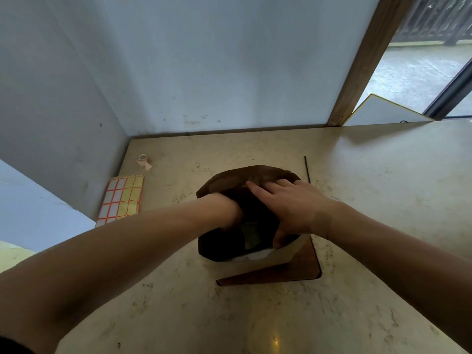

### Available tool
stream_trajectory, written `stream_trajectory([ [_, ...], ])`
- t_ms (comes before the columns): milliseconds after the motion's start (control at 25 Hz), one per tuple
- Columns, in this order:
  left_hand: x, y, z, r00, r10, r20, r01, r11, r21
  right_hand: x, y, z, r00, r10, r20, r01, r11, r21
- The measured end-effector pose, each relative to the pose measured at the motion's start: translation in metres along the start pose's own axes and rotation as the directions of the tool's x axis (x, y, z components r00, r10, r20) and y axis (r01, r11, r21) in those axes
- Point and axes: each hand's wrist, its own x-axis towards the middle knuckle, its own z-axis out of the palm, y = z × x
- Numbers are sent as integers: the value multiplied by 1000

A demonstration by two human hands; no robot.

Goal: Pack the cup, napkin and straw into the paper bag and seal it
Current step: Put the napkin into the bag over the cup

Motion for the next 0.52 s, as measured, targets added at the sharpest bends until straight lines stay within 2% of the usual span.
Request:
stream_trajectory([
  [40, -9, -7, 4, 988, 68, -140, -62, 997, 44, 0, -1, -1, 1000, 1, 4, -1, 1000, 0],
  [80, -19, -13, 8, 941, 97, -325, -72, 994, 88, -1, -1, -1, 1000, 5, 6, -5, 1000, 5],
  [120, -34, -17, 12, 884, 113, -454, -65, 991, 120, 0, -2, 0, 1000, 8, 5, -8, 1000, 11],
  [200, -60, -25, 28, 781, 100, -617, -83, 995, 56, 0, -4, 1, 1000, 14, 1, -14, 1000, 19],
  [240, -73, -26, 37, 750, 76, -657, -87, 996, 16, 0, -4, 2, 1000, 16, -1, -16, 1000, 22],
  [400, -90, -27, 69, 721, -15, -693, 15, 1000, -6, 1, -6, 4, 999, 42, 9, -43, 999, 32],
  [520, -89, -33, 74, 706, -69, -705, 33, 997, -64, 0, -8, 3, 999, 50, -10, -49, 998, 50],
])
